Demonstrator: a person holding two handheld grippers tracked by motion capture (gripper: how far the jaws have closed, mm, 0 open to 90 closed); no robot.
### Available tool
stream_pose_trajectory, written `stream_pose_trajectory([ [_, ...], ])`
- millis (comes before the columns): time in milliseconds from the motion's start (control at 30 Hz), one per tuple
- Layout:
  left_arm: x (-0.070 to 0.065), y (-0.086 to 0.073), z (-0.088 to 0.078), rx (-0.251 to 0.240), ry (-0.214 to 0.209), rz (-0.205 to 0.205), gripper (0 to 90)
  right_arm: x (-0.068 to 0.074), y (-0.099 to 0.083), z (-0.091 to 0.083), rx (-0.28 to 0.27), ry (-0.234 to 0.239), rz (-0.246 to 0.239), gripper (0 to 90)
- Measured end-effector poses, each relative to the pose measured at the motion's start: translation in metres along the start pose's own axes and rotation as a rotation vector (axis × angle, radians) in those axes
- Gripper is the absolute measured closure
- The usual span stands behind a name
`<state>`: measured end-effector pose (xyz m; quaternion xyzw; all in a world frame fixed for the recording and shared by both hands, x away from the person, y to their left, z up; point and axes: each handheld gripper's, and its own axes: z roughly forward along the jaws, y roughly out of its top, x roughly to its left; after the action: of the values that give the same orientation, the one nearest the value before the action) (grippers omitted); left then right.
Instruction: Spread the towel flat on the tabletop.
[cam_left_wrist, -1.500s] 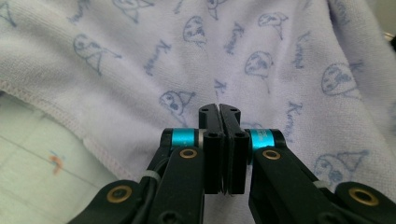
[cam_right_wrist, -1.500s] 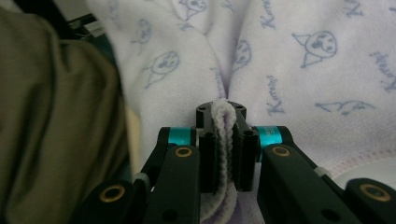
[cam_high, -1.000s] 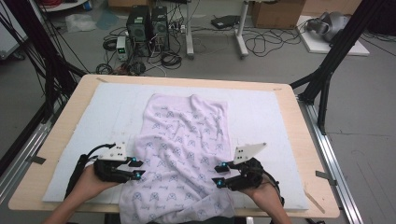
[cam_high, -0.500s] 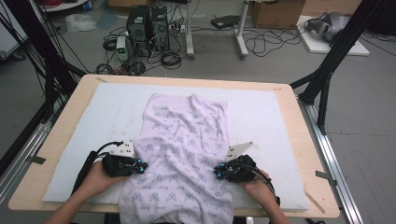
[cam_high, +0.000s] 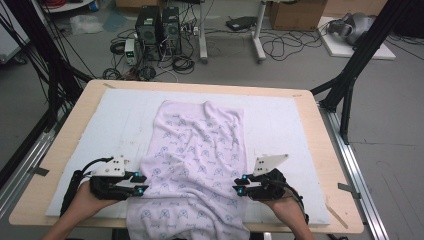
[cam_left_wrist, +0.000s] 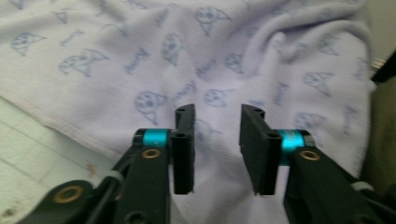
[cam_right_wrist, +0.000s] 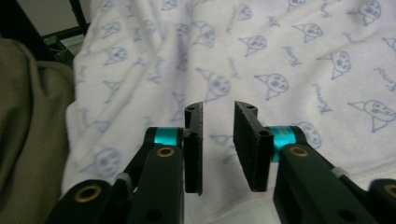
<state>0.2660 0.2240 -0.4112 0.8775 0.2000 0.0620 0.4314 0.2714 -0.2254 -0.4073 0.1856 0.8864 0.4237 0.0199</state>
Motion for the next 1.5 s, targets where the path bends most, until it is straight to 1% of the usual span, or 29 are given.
stream_pose_trajectory([
  [33, 0.003, 0.000, 0.005, 0.008, 0.007, -0.007, 62.2, -0.004, 0.000, 0.004, 0.004, -0.011, 0.011, 67.0],
  [100, 0.011, 0.002, 0.014, 0.029, 0.025, -0.013, 59.9, -0.013, 0.000, 0.014, 0.038, -0.026, 0.015, 66.3],
  [133, 0.015, 0.004, 0.017, 0.027, 0.033, -0.025, 58.4, -0.017, 0.001, 0.018, 0.060, -0.053, 0.014, 64.5],
  [200, 0.024, 0.008, 0.022, 0.020, 0.044, -0.039, 58.2, -0.030, 0.002, 0.024, 0.074, -0.073, 0.030, 64.0],
  [267, 0.032, 0.014, 0.023, 0.008, 0.057, -0.050, 58.4, -0.038, 0.004, 0.025, 0.070, -0.104, 0.037, 62.1],
  [333, 0.041, 0.021, 0.022, -0.010, 0.052, -0.071, 61.7, -0.048, 0.006, 0.027, 0.077, -0.109, 0.057, 58.5],
  [400, 0.048, 0.028, 0.020, -0.018, 0.088, -0.069, 61.8, -0.056, 0.008, 0.028, 0.090, -0.113, 0.070, 56.6],
  [467, 0.055, 0.033, 0.020, -0.034, 0.110, -0.084, 62.0, -0.061, 0.010, 0.030, 0.096, -0.125, 0.067, 55.4],
  [600, 0.072, 0.035, 0.031, -0.002, 0.141, -0.137, 67.2, -0.070, 0.011, 0.034, 0.094, -0.150, 0.070, 53.7],
  [700, 0.085, 0.031, 0.041, 0.024, 0.155, -0.170, 76.9, -0.078, 0.007, 0.036, 0.101, -0.163, 0.087, 53.4],
  [733, 0.089, 0.029, 0.045, 0.038, 0.162, -0.188, 76.6, -0.080, 0.006, 0.037, 0.105, -0.164, 0.099, 53.8],
  [767, 0.092, 0.027, 0.048, 0.053, 0.173, -0.202, 73.1, -0.083, 0.005, 0.038, 0.104, -0.161, 0.108, 56.3],
  [833, 0.097, 0.023, 0.059, 0.107, 0.198, -0.231, 60.7, -0.086, 0.004, 0.038, 0.098, -0.168, 0.108, 65.5],
  [867, 0.097, 0.022, 0.059, 0.096, 0.201, -0.215, 60.6, -0.087, 0.005, 0.038, 0.102, -0.183, 0.095, 72.0],
  [900, 0.097, 0.022, 0.059, 0.102, 0.223, -0.203, 65.6, -0.088, 0.005, 0.038, 0.100, -0.180, 0.098, 79.9],
  [933, 0.097, 0.023, 0.060, 0.100, 0.229, -0.183, 73.2, -0.091, 0.005, 0.037, 0.098, -0.165, 0.116, 84.9],
  [967, 0.098, 0.022, 0.060, 0.097, 0.221, -0.181, 84.5, -0.095, 0.006, 0.037, 0.100, -0.148, 0.136, 87.3],
  [1000, 0.099, 0.022, 0.060, 0.093, 0.219, -0.185, 87.1, -0.098, 0.007, 0.037, 0.107, -0.142, 0.145, 87.6],
  [1033, 0.100, 0.022, 0.060, 0.089, 0.222, -0.192, 88.0, -0.100, 0.009, 0.037, 0.119, -0.154, 0.145, 87.9],
  [1067, 0.101, 0.022, 0.060, 0.084, 0.240, -0.191, 88.3, -0.102, 0.012, 0.037, 0.126, -0.181, 0.134, 88.0],
  [1133, 0.105, 0.022, 0.059, 0.066, 0.279, -0.193, 88.4, -0.106, 0.018, 0.035, 0.130, -0.212, 0.136, 88.2],
  [1200, 0.110, 0.021, 0.056, 0.032, 0.322, -0.214, 88.4, -0.110, 0.023, 0.033, 0.125, -0.247, 0.139, 88.2],
  [1233, 0.113, 0.021, 0.055, 0.017, 0.337, -0.227, 88.4, -0.112, 0.025, 0.031, 0.109, -0.270, 0.128, 88.2],
  [1267, 0.117, 0.022, 0.054, 0.025, 0.350, -0.227, 88.4, -0.114, 0.026, 0.030, 0.094, -0.284, 0.132, 88.2],
  [1300, 0.119, 0.022, 0.055, 0.016, 0.367, -0.231, 88.4, -0.117, 0.026, 0.031, 0.100, -0.301, 0.137, 88.2],
  [1333, 0.122, 0.022, 0.055, 0.012, 0.367, -0.244, 88.4, -0.120, 0.024, 0.032, 0.108, -0.313, 0.149, 88.1],
  [1400, 0.126, 0.022, 0.056, -0.001, 0.360, -0.248, 87.8, -0.127, 0.019, 0.034, 0.106, -0.304, 0.182, 88.1],
  [1433, 0.127, 0.021, 0.056, -0.001, 0.355, -0.256, 86.5, -0.129, 0.017, 0.034, 0.103, -0.310, 0.192, 85.4],
  [1500, 0.126, 0.021, 0.053, 0.004, 0.343, -0.253, 81.0, -0.130, 0.014, 0.031, 0.075, -0.296, 0.212, 79.2],
])
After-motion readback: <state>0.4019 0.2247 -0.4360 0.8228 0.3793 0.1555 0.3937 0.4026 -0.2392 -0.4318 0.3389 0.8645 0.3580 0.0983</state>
